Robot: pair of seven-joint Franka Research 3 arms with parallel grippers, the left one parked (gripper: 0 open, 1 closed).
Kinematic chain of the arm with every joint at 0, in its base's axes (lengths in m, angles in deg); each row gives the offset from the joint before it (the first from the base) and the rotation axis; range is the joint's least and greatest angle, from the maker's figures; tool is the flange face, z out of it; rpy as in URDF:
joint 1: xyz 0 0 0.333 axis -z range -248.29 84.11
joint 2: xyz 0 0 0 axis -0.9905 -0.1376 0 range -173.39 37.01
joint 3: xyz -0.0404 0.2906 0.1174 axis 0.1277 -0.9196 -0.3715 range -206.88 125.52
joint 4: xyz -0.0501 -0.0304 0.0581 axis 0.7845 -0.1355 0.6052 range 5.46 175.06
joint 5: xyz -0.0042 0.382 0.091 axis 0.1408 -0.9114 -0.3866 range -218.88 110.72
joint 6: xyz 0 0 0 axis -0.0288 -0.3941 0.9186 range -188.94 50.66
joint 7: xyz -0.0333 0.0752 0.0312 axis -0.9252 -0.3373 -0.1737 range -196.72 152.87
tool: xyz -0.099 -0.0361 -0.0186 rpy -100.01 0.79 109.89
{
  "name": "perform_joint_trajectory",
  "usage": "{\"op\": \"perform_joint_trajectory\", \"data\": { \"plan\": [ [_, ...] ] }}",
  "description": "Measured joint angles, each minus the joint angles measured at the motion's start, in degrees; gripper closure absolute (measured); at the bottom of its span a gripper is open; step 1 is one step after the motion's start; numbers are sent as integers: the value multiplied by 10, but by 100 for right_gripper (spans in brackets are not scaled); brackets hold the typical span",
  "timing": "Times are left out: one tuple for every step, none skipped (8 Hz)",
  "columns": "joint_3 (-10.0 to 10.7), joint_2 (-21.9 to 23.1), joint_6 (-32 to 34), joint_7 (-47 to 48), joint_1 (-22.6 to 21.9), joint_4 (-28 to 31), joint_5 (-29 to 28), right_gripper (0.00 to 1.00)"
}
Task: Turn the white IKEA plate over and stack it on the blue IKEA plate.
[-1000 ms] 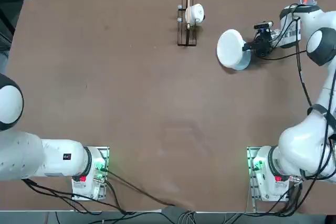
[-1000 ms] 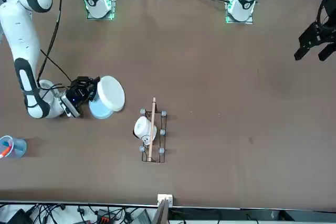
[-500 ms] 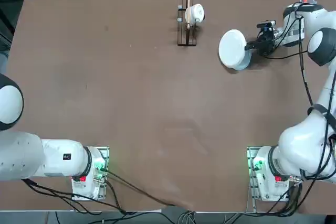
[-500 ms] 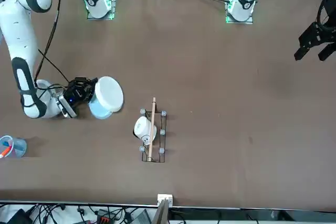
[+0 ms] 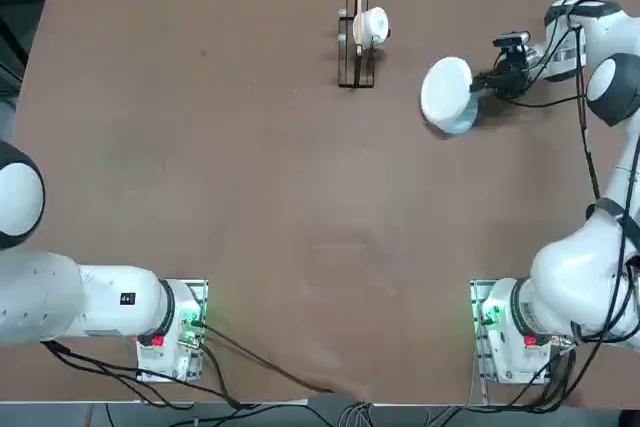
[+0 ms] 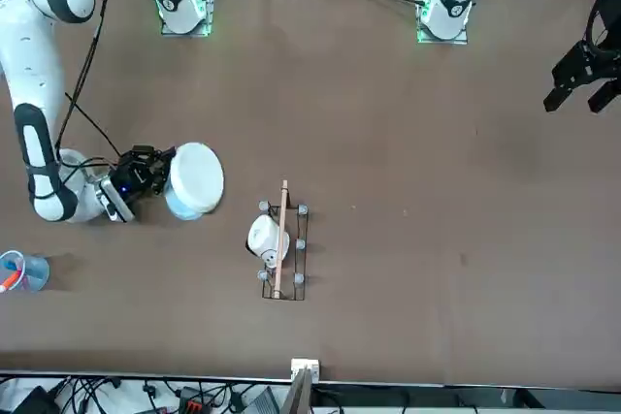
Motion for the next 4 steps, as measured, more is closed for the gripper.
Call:
{"op": "perform_joint_trajectory", "data": {
  "plan": [
    [5, 0, 0, 0, 0, -3, 4, 77],
    [7, 0, 0, 0, 0, -5, 8, 58],
    [8, 0, -1, 0, 0, -9, 12, 40],
    [12, 0, -2, 0, 0, -13, 20, 19]
  ]
}}
